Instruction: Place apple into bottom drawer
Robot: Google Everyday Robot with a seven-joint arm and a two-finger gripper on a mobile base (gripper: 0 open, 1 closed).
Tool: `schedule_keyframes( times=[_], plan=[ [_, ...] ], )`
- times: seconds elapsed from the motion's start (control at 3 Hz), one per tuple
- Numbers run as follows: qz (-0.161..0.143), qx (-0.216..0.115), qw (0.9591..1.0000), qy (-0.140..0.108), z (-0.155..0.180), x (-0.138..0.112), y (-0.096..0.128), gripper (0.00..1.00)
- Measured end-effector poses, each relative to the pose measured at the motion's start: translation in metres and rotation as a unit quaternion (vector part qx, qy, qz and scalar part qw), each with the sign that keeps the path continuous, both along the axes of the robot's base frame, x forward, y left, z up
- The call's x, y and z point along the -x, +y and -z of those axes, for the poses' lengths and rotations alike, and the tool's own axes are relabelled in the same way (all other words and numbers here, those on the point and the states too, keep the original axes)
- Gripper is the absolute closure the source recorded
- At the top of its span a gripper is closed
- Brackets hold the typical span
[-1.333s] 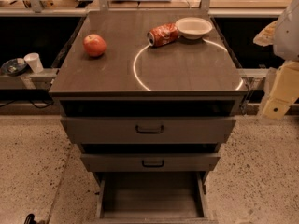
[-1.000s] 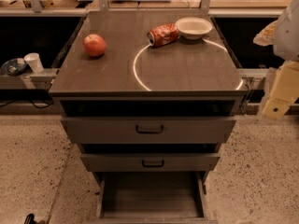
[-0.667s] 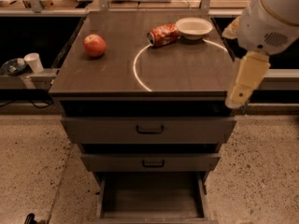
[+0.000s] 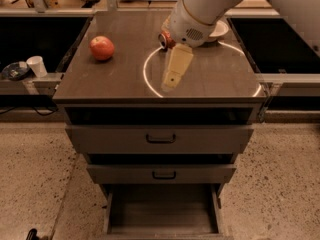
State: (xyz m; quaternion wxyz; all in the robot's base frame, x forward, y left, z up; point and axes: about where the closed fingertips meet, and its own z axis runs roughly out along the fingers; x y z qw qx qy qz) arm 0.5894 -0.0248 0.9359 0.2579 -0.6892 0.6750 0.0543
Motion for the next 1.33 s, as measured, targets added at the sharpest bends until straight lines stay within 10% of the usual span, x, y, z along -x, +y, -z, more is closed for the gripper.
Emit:
schedule_keyframes(
  times=[0.33, 1.33],
  plan=[
    [-0.001, -0.081, 0.9966, 0.009, 0.012, -0.052, 0.064, 0.0],
    [0.092, -0.269, 0.9552, 0.084, 0.04, -0.155, 0.168, 0.0]
  ],
)
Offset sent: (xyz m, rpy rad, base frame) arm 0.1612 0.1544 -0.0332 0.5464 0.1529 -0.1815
